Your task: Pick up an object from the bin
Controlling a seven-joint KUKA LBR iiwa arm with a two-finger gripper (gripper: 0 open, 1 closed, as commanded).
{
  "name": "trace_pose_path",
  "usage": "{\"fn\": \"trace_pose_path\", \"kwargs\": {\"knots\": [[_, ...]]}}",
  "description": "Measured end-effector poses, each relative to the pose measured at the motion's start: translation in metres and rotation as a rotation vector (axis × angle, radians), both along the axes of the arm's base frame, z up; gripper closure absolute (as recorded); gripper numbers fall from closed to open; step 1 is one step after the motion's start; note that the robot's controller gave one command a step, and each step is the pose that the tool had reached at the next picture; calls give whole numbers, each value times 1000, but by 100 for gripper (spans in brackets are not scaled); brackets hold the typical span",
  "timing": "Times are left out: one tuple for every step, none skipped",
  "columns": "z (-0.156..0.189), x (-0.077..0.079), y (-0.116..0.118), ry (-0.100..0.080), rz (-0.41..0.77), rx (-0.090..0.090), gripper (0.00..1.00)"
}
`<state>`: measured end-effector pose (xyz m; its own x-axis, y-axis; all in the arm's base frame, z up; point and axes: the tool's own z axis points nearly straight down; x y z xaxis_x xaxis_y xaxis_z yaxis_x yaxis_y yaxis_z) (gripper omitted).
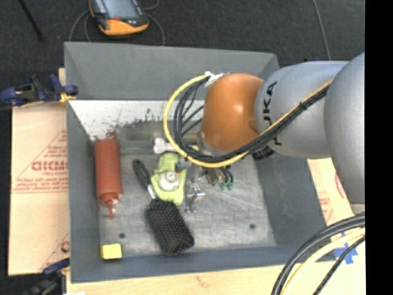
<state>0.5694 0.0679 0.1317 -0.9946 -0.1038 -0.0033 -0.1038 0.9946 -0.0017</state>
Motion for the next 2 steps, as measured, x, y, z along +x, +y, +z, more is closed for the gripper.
{"fn": "trace_pose_path", "kwargs": {"knots": [[-33, -6, 28, -20, 119, -1, 0], [-56, -34, 76, -20, 252, -3, 100]]}}
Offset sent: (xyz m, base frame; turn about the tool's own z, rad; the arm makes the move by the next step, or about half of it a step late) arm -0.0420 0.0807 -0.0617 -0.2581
